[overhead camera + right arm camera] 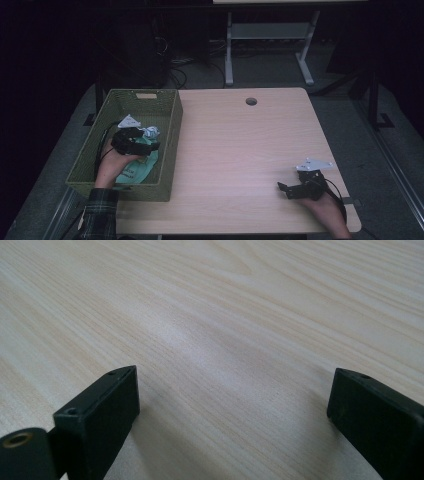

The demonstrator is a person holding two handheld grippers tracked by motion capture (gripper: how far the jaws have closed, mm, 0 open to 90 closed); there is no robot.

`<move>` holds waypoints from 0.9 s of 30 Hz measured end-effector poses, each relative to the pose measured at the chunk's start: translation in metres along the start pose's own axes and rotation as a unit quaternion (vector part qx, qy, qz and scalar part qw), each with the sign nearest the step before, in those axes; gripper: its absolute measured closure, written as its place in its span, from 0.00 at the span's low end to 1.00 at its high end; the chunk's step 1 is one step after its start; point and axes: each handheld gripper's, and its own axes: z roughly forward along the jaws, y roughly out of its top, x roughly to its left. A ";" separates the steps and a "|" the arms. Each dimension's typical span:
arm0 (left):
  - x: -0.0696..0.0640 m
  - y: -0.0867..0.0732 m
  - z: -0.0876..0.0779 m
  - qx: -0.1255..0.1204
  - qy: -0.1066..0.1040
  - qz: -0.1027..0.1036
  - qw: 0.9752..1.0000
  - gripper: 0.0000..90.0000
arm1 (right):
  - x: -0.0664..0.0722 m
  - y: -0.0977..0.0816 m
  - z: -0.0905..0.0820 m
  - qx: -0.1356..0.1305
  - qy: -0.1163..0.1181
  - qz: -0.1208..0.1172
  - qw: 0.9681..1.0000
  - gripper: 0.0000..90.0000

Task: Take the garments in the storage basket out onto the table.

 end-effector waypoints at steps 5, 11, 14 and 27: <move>0.001 -0.002 0.002 0.011 0.004 -0.004 1.000 0.16 | 0.000 0.000 0.000 0.000 0.000 0.000 1.000 0.07; 0.001 -0.006 0.006 0.036 0.013 -0.012 0.999 0.17 | 0.000 0.000 0.000 0.000 0.000 0.000 1.000 0.07; 0.002 -0.007 0.008 0.049 0.017 -0.018 0.999 0.17 | 0.000 0.000 0.000 0.000 0.000 0.000 1.000 0.07; 0.006 -0.014 0.012 0.094 0.018 -0.040 0.995 0.28 | 0.000 0.000 0.000 0.000 0.000 0.000 1.000 0.07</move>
